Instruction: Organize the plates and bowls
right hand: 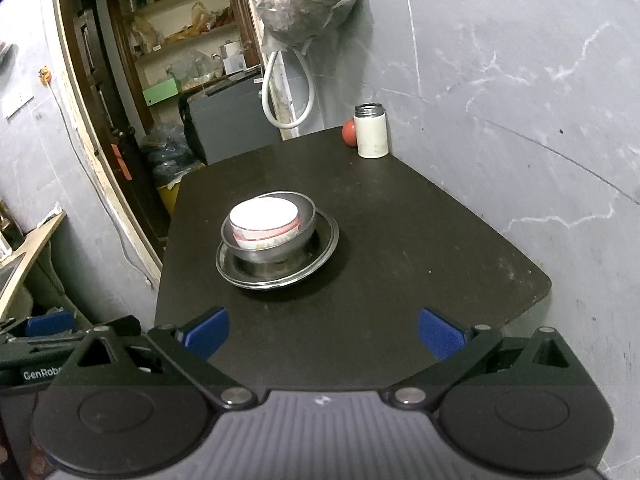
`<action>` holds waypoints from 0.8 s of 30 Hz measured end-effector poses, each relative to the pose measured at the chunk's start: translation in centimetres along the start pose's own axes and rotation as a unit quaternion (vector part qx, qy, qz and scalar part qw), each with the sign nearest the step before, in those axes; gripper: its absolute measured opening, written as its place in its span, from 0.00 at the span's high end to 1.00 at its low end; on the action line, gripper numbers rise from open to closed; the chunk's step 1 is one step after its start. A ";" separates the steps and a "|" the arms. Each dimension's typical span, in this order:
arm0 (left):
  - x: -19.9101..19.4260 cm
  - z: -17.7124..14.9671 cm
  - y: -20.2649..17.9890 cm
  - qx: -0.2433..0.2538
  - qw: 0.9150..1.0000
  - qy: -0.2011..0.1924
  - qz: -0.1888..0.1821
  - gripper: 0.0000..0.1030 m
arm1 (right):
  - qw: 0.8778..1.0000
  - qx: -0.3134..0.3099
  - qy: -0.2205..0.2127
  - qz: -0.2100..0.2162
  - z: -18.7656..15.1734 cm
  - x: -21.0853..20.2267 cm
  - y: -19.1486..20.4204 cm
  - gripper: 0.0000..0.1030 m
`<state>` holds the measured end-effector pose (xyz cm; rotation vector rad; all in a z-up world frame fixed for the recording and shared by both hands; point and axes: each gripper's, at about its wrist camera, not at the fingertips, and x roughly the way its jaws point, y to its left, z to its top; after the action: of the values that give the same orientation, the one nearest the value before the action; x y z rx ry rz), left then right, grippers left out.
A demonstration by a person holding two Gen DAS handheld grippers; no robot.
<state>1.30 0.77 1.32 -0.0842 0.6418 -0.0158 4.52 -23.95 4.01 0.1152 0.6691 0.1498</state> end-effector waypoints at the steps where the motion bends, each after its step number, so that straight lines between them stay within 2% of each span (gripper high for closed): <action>1: -0.1 0.0 -0.1 0.000 1.000 -0.002 0.001 0.01 | 1.000 0.001 0.000 0.000 -0.1 0.0 -0.2 0.00; 24: -1.2 -0.6 -1.5 0.005 1.000 -0.010 0.010 0.01 | 1.000 0.002 -0.002 0.005 -0.7 -0.8 -1.8 0.00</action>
<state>0.01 -0.72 1.74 -0.0677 0.6216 0.0014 3.69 -25.81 3.70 0.1225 0.6655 0.1571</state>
